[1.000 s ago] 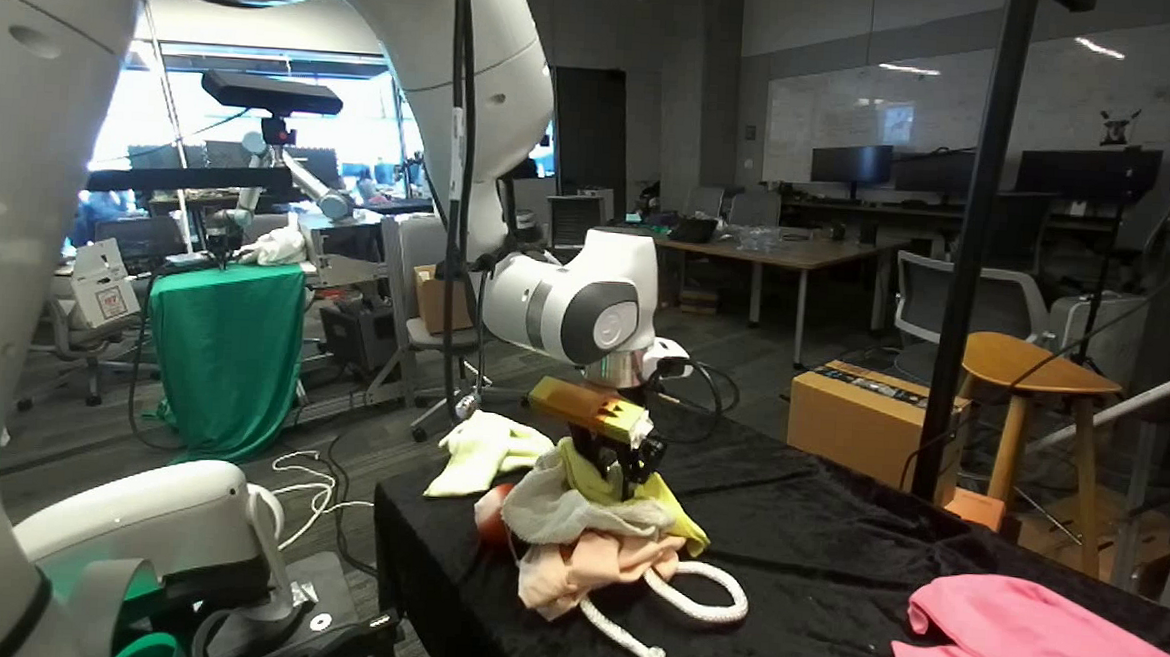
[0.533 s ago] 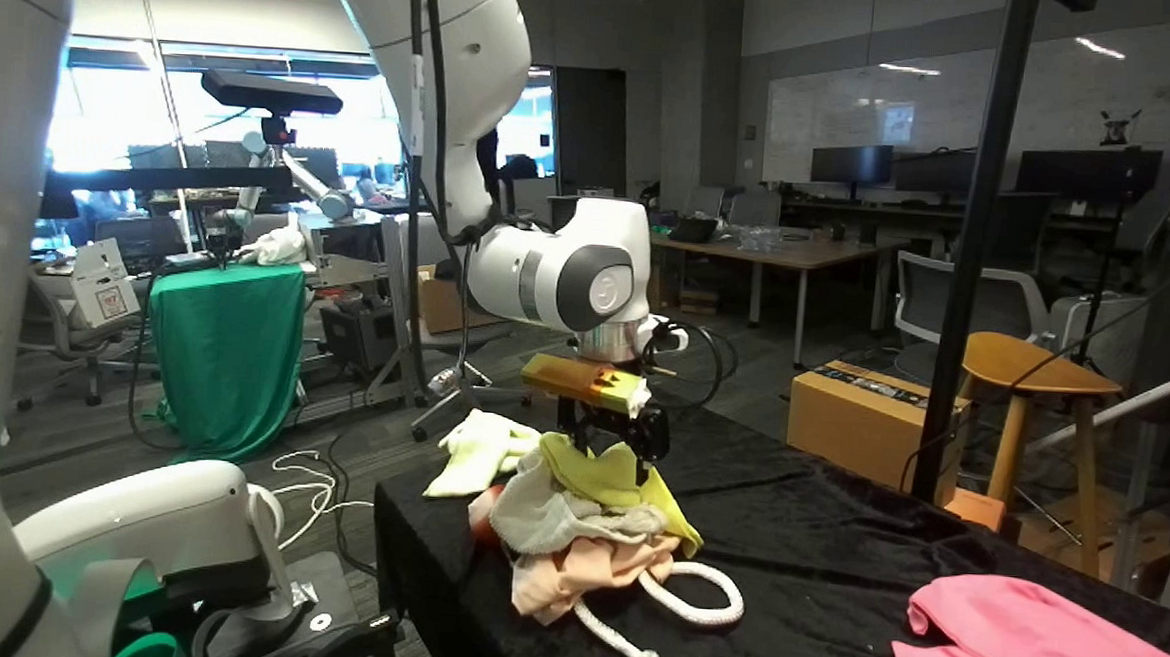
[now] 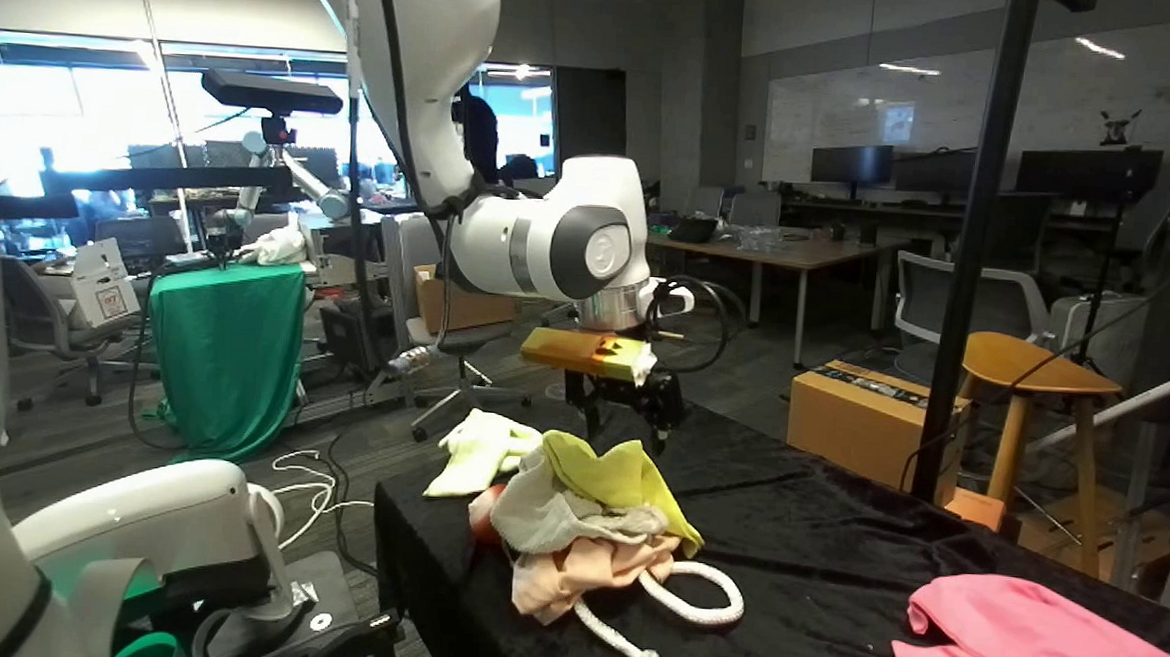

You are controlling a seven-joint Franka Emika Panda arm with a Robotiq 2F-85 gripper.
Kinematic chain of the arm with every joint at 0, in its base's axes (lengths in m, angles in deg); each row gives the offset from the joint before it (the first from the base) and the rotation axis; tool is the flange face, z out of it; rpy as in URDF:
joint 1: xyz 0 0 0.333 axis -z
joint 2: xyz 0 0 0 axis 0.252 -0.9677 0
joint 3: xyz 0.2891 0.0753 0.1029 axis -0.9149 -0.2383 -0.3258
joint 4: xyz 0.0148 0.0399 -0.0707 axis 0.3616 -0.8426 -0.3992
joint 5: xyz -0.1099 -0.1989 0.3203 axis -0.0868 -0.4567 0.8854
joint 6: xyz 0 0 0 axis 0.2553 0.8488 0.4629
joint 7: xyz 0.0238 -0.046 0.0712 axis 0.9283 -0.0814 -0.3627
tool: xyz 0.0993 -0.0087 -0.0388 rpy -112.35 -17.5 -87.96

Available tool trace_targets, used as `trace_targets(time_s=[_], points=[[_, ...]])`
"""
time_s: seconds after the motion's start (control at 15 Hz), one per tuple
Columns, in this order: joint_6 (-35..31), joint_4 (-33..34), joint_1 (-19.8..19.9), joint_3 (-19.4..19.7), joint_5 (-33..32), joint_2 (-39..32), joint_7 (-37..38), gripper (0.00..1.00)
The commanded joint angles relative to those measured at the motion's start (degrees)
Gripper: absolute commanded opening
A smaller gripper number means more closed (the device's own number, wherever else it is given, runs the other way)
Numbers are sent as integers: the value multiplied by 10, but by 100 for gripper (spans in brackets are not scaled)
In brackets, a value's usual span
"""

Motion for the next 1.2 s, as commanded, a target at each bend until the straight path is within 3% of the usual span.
trace_targets(time_s=[0.0, 0.47, 1.13], points=[[11, -28, 11, -8, 4, 58, -18, 100], [47, 1, 1, -25, -8, 69, -35, 100], [90, 96, -36, -61, -50, -12, -46, 100]])
